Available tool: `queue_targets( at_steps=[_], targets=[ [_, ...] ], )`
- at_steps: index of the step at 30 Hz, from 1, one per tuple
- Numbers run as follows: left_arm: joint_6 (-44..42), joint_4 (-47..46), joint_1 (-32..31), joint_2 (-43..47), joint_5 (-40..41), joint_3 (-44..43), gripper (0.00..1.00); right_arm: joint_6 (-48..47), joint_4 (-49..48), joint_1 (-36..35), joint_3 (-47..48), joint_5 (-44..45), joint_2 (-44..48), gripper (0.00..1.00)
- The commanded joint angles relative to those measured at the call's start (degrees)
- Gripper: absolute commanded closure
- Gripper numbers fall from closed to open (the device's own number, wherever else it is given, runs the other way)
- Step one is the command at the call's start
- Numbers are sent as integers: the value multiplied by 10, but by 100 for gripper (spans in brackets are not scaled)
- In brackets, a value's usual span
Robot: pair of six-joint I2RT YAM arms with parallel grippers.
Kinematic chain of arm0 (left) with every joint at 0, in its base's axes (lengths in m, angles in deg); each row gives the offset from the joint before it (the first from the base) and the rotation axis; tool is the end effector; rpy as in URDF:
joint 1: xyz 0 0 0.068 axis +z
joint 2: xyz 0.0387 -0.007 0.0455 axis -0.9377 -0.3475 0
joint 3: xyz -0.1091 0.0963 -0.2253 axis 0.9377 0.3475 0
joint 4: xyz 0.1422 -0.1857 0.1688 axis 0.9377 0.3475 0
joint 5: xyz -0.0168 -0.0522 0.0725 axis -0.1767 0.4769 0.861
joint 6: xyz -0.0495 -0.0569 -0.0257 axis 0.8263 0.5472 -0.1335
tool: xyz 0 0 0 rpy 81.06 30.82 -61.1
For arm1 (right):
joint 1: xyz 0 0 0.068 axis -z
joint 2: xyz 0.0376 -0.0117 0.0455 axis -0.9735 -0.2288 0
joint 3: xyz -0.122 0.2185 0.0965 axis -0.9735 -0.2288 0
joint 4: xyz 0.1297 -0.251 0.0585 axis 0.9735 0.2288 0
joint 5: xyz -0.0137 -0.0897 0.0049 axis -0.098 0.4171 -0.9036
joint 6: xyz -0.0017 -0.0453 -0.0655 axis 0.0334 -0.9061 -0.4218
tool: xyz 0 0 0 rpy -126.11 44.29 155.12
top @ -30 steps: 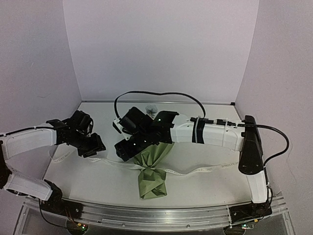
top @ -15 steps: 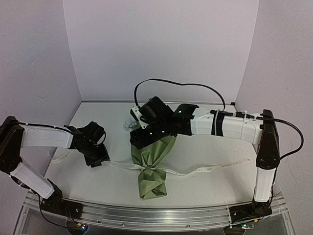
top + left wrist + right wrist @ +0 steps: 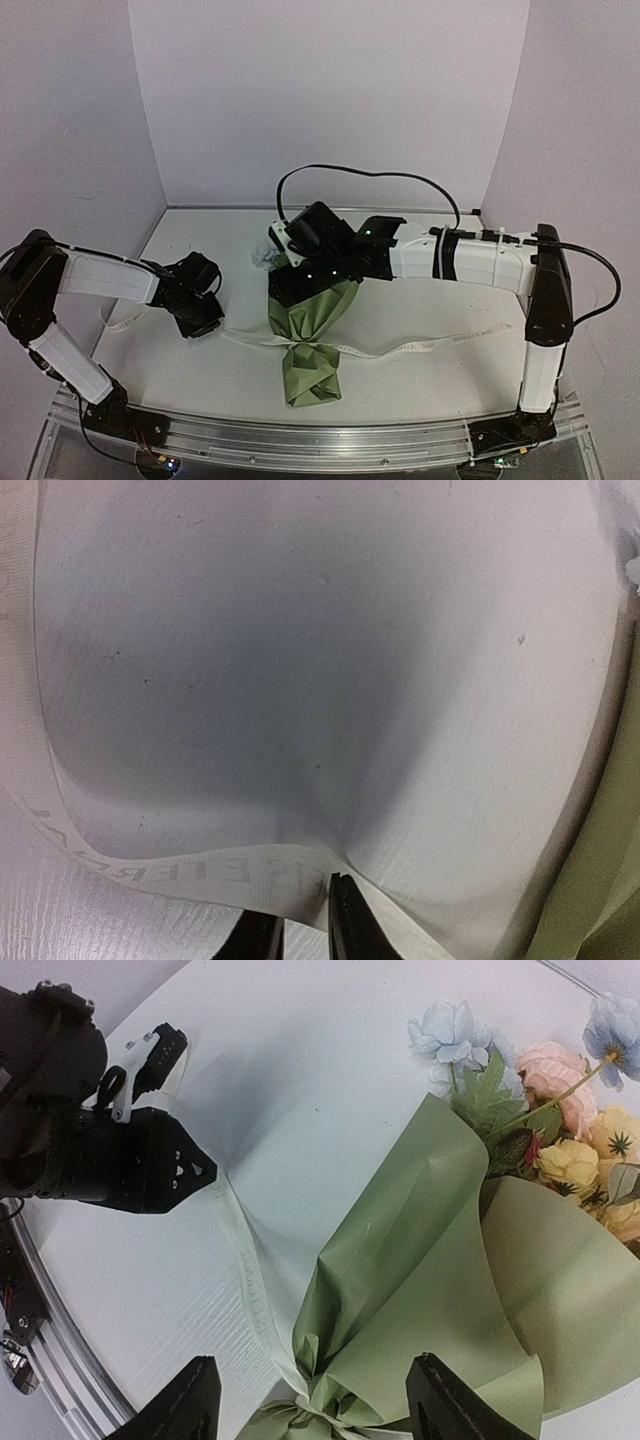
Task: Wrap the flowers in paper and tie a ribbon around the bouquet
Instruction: Pick up the left side of the half-tied ribbon, then pass from the left arm to the right
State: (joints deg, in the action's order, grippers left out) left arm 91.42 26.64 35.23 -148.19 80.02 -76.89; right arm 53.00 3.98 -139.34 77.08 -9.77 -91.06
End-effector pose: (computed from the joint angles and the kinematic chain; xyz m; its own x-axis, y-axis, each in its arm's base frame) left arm 0.2481 -0.1625 0.0836 -0.8273 -0.5012 -0.2538 -0.4247 0.8537 -0.3013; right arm 0.2328 0.4478 0.2450 -0.5758 -0.4346 -0.6925 -0.7437 0.6303 0.2228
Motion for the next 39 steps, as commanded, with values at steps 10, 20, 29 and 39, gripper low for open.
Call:
queue_targets(
  at_steps=[10,20,29,39],
  targets=[
    [-118,-10,2,161,-153,-28,100,-10,-41,-16,1,-9,33,36],
    [-69,-75,2,192,-278,-45,100,-7,-110,-36,-32,-43,35,42],
    [-16,-108,2,200,-310,-33,100,38,-138,-67,17,-6,-29,53],
    [0,-101,1,224,-322,-40,100,76,-137,-72,31,47,-62,63]
  ],
)
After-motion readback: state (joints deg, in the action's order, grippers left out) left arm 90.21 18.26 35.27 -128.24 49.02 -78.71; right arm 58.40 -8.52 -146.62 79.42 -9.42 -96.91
